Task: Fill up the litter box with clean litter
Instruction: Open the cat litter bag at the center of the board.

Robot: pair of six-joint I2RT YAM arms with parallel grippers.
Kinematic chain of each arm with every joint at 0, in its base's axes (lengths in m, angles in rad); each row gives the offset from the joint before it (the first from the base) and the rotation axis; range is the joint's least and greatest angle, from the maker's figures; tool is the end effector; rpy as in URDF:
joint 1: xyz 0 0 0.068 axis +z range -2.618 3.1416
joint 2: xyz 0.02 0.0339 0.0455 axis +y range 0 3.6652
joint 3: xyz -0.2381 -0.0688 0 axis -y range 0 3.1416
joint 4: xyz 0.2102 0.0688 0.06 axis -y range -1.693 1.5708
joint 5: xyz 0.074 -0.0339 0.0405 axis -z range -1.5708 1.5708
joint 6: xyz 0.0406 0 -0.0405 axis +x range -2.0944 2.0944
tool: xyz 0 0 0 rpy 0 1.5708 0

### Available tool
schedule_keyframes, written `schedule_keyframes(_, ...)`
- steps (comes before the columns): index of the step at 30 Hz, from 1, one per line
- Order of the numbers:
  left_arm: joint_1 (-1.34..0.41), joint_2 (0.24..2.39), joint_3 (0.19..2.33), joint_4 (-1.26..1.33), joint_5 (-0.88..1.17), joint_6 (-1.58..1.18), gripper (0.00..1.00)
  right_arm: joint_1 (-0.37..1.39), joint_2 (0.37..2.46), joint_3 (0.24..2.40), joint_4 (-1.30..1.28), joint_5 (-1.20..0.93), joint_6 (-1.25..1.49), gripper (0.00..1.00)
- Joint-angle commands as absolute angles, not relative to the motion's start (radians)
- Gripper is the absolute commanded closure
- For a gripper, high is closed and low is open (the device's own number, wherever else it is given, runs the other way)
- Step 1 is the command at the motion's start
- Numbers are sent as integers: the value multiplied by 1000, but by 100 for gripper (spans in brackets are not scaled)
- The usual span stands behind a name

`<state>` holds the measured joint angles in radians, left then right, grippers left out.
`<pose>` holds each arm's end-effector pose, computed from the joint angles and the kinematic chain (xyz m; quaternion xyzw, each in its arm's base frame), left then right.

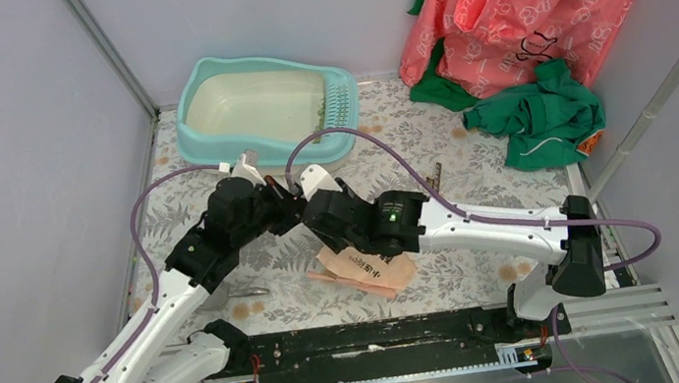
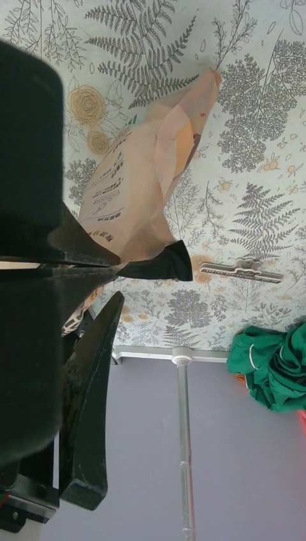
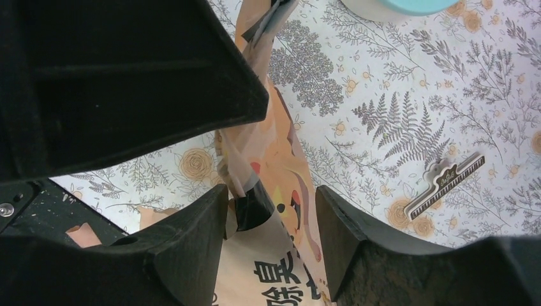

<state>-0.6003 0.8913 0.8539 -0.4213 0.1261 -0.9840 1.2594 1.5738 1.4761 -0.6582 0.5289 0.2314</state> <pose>0.1499 -0.1088 0.3002 -0.1290 0.8385 -0.4126 0.3319 0.1160 0.2937 0.3160 -0.3455 0.8226 0.0831 0.4438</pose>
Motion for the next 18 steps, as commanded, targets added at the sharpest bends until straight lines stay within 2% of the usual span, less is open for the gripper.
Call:
schedule_keyframes(1,-597,861,873,-316,128,-997,100,1229,1581,1478,-628,483,191,42)
schedule_keyframes(4,-597,867,879,-314,118,-992,100,1212,1601,1470,-617,428,174,60)
schedule_keyframes(8,-593,888,916,-325,95,-969,100,1171,1599,1447,-586,349,170,92)
schedule_keyframes(10,-584,903,946,-344,84,-948,97,1146,1586,1438,-575,332,168,100)
schedule_keyframes(11,-573,907,960,-354,81,-938,94,1134,1576,1436,-571,325,165,100)
schedule_keyframes(13,-548,914,985,-376,78,-920,81,1103,1556,1435,-566,310,156,100)
schedule_keyframes(16,-505,921,1027,-410,74,-893,50,1054,1527,1452,-567,291,129,100)
schedule_keyframes(18,-476,927,1054,-429,73,-877,37,1013,1521,1479,-583,289,105,100)
